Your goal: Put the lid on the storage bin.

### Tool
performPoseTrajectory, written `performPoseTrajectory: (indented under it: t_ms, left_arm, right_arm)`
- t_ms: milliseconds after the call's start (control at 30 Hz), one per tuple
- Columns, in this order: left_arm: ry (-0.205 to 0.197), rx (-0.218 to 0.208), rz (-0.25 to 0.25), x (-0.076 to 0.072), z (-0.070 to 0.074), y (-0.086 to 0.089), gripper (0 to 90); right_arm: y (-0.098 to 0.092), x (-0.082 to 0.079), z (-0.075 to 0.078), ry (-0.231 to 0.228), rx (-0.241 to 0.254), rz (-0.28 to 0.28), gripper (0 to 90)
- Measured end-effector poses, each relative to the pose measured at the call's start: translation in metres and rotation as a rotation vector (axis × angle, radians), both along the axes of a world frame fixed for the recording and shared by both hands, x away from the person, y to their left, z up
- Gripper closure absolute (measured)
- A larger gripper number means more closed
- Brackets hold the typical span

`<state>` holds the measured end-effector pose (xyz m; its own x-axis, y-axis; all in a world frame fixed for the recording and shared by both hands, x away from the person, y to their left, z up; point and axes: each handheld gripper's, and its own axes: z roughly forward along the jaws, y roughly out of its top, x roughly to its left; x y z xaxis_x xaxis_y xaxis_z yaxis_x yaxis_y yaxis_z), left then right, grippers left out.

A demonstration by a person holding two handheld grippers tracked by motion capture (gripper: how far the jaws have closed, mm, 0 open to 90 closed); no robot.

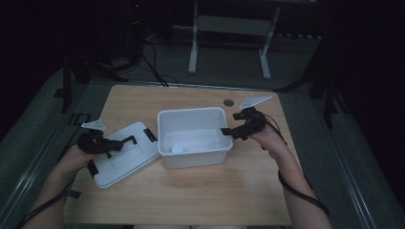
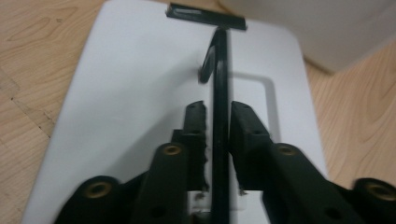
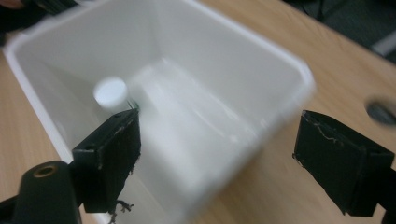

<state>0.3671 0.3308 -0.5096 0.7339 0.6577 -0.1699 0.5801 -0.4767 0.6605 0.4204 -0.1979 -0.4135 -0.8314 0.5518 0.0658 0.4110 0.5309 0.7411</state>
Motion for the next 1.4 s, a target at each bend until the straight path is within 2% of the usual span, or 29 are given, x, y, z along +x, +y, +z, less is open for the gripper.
performPoseTrajectory:
  t_ms: [33,167,267,333,467,600,733,933,1033,1200,1400]
  left_arm:
    - [0.005,-0.002,-0.013,0.000,0.000,0.000,81.1]
    - [-0.022,0.029,-0.026,-0.001,0.002,0.001,82.8]
    - [-0.039,0.023,-0.029,-0.003,0.006,0.003,83.3]
    - [-0.050,-0.001,-0.020,-0.005,0.011,0.006,83.4]
    - [-0.087,-0.020,-0.004,-0.009,0.027,0.013,83.4]
    - [-0.105,-0.011,-0.012,-0.013,0.045,0.016,83.4]
    - [-0.140,-0.011,-0.005,-0.018,0.063,0.024,83.4]
    - [-0.187,-0.048,0.016,-0.025,0.093,0.035,83.4]
    - [-0.206,-0.038,0.014,-0.025,0.105,0.035,83.4]
    - [-0.236,-0.051,-0.012,-0.022,0.121,0.021,83.4]
    - [-0.257,-0.052,-0.084,-0.012,0.130,-0.011,83.4]
  right_arm:
    - [-0.008,-0.001,-0.004,0.013,-0.004,-0.018,14.3]
    - [-0.037,-0.008,-0.025,0.050,-0.004,-0.053,14.4]
    - [-0.053,-0.013,-0.042,0.070,0.012,-0.071,14.3]
    - [-0.061,-0.017,-0.054,0.086,0.020,-0.084,14.3]
    - [-0.071,-0.025,-0.072,0.084,0.029,-0.099,14.2]
    - [-0.078,-0.032,-0.085,0.095,0.052,-0.118,14.2]
    - [-0.087,-0.038,-0.091,0.097,0.079,-0.139,14.2]
    - [-0.097,-0.049,-0.098,0.106,0.065,-0.147,14.2]
    - [-0.102,-0.053,-0.101,0.108,0.077,-0.158,14.2]
    - [-0.105,-0.055,-0.105,0.115,0.085,-0.167,14.2]
    - [-0.104,-0.056,-0.109,0.121,0.089,-0.163,14.2]
